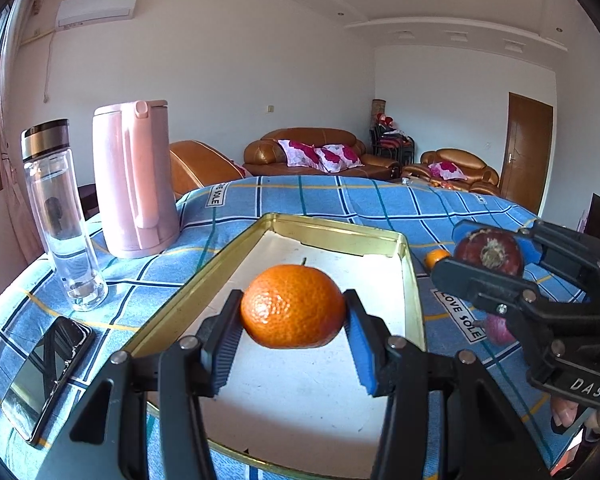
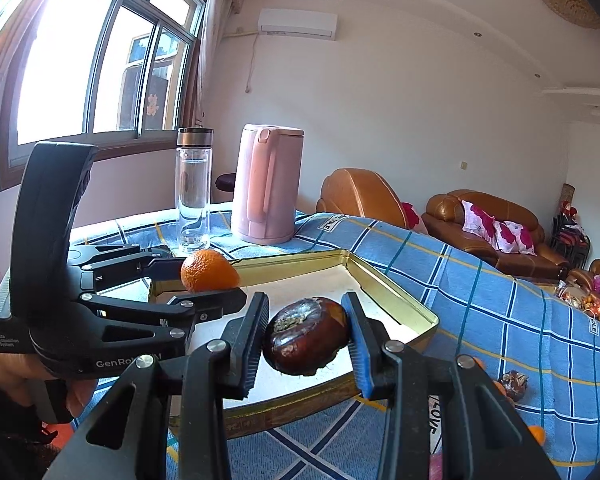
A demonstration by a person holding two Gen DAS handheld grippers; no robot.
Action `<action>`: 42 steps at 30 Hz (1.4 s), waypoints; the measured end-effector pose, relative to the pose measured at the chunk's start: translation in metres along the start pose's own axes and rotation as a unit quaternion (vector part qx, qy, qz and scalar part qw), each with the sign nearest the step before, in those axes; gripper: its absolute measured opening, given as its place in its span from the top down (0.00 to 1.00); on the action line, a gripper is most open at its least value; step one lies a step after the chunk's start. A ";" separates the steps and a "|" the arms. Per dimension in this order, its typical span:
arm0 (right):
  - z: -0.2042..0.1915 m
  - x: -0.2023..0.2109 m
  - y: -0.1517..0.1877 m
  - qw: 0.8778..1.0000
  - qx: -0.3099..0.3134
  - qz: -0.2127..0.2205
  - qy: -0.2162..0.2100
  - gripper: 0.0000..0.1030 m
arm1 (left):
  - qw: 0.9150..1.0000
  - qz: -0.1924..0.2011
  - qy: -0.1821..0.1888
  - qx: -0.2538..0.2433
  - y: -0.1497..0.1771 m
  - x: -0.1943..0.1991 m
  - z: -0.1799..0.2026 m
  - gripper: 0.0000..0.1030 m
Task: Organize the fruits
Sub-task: 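Carry the mandarin and brown fruit in both tools over the gold tin tray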
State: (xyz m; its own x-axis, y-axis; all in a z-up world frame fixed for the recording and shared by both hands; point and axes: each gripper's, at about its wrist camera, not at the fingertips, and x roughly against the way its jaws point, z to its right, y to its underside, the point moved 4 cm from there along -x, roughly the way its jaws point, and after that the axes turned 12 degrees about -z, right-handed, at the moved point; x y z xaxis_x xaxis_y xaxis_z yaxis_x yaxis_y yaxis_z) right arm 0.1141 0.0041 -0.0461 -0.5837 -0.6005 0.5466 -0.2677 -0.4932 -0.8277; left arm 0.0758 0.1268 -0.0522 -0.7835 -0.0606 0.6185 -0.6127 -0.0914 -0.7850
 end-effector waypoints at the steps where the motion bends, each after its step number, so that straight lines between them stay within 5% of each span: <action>1: 0.000 -0.002 -0.001 1.000 0.001 -0.001 -0.001 0.61 | 1.000 -0.001 -0.002 -0.001 0.000 -0.001 -0.001 0.51; 42: -0.019 -0.100 -0.007 0.993 0.003 -0.114 -0.032 0.61 | 0.996 -0.057 -0.070 -0.003 -0.010 -0.044 -0.047 0.51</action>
State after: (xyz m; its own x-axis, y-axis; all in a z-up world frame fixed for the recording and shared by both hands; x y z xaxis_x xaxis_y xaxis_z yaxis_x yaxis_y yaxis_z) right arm 0.1600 0.0797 -0.0975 -0.4573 -0.5114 0.7275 -0.3836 -0.6246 -0.6802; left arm 0.1115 0.1776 -0.0730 -0.6872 -0.1891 0.7014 -0.6972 -0.0993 -0.7099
